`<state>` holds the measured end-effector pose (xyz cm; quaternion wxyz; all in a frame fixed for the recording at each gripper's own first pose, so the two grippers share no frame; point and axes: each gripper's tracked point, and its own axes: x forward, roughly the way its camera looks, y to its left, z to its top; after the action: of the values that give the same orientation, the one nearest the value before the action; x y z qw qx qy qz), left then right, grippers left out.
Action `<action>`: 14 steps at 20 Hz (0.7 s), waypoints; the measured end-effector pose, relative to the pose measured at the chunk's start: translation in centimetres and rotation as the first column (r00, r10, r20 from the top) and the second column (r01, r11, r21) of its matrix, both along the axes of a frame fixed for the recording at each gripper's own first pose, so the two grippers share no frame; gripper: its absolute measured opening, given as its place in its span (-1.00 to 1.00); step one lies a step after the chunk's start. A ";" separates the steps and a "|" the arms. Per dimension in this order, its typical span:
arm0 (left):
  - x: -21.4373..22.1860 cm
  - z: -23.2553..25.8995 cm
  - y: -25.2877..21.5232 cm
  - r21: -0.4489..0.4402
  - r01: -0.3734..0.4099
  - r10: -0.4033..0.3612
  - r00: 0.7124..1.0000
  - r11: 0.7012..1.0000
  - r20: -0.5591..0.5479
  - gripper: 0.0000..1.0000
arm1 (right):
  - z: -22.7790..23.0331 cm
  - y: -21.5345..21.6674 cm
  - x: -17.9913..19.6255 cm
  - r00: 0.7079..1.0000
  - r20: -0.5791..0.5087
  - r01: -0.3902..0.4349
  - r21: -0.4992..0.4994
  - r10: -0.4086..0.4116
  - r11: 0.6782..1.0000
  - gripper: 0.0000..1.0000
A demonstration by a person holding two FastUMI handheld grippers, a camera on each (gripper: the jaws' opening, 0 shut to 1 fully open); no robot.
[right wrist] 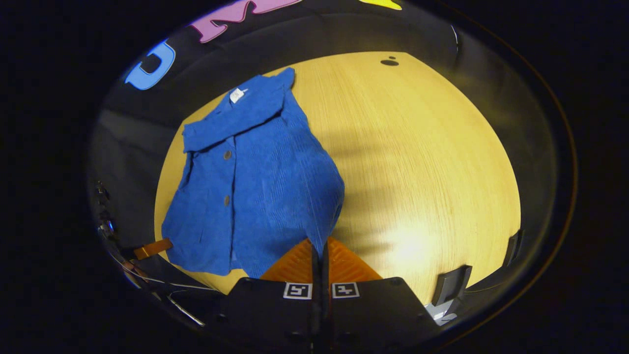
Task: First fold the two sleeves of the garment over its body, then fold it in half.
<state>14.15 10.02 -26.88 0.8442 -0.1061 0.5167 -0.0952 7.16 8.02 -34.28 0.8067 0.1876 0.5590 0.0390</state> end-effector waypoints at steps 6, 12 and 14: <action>5.5 7.4 1.4 -0.007 0.080 -0.079 0.988 0.997 0.133 -1.00 | 9.8 2.8 8.0 0.967 0.253 0.022 0.005 -0.023 1.000 -0.99; 15.9 14.9 3.5 -0.033 0.069 -0.060 0.971 0.997 0.230 -1.00 | 16.0 2.9 20.0 0.907 0.420 0.056 -0.070 -0.021 0.996 -0.99; 20.0 16.1 4.2 -0.029 0.044 -0.035 0.969 0.999 0.243 -1.00 | 16.3 2.9 24.5 0.898 0.440 0.044 -0.096 0.003 0.994 -0.99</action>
<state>34.18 14.17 -10.81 0.8970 -0.0978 0.4101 -0.1330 31.70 10.92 -18.00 0.9210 0.1376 0.3620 0.0428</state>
